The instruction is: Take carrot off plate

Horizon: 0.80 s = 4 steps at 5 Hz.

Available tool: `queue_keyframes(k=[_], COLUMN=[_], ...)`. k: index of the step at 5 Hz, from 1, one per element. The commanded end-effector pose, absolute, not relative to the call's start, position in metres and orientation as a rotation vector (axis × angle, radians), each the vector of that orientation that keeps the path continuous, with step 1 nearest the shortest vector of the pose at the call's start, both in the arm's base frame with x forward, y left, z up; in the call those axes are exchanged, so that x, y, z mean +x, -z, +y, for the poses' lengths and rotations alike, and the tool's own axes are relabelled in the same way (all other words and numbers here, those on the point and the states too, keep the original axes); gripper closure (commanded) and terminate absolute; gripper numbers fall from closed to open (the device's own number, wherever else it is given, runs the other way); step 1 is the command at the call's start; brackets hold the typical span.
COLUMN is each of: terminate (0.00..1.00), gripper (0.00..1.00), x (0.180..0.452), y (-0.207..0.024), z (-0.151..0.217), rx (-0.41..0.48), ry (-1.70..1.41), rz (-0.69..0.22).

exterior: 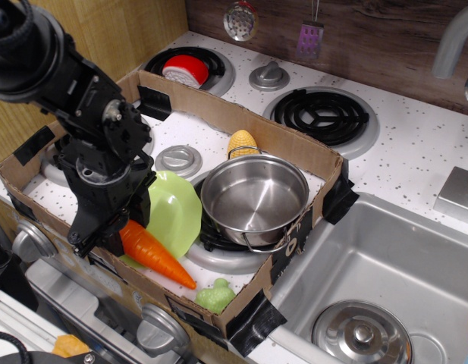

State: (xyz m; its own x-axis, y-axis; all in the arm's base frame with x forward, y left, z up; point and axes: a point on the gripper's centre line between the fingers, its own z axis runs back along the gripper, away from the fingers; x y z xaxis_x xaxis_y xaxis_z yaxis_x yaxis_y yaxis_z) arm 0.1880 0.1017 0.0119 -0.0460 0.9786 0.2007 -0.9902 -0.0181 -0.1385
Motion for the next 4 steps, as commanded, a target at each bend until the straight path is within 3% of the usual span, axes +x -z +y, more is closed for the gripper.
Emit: queue_keyframes(k=[1, 4], terminate=[0.00, 0.00], gripper=[1.00, 1.00], x=[0.219, 0.305], y=[-0.042, -0.089], z=[0.105, 0.122], rx=[0.080, 0.228], ry=[-1.516, -1.307], rz=[-0.229, -0.220])
